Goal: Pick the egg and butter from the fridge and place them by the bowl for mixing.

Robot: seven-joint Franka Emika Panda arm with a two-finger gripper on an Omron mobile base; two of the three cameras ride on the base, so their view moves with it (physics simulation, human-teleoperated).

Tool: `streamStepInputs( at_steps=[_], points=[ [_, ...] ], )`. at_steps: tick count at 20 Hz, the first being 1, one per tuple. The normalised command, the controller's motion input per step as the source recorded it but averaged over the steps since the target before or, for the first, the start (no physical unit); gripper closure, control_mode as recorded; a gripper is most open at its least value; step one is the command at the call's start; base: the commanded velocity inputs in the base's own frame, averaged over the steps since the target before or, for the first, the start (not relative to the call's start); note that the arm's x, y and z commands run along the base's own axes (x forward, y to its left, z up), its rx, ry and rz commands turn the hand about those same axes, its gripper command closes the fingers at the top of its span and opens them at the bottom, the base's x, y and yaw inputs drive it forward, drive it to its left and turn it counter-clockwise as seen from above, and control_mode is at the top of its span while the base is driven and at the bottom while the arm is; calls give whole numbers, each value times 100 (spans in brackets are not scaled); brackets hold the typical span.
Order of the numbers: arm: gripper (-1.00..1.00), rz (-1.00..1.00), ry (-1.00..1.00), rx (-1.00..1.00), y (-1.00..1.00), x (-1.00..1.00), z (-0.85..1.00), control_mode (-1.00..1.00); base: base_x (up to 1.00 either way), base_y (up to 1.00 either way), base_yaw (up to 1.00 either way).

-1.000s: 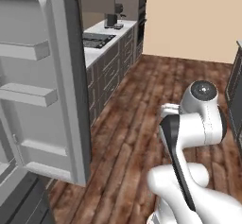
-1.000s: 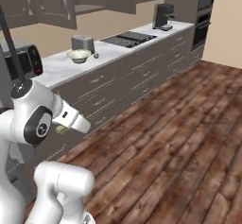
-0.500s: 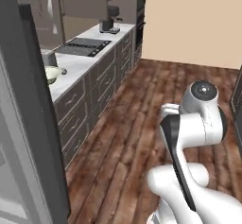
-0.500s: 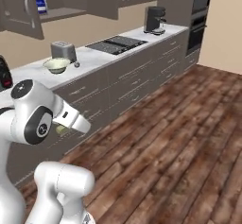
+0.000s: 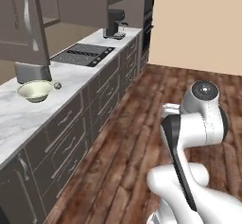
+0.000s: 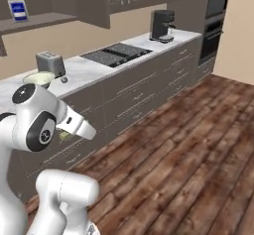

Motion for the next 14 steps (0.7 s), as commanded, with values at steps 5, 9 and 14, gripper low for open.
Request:
streamStepInputs(
  at_steps=[5,9,14],
  points=[
    [100,0,0,0,0,0,0,100,87,0,25],
    [100,0,0,0,0,0,0,100,71,-3,43],
    [100,0,0,0,0,0,0,100,65,-3,50]
  ],
)
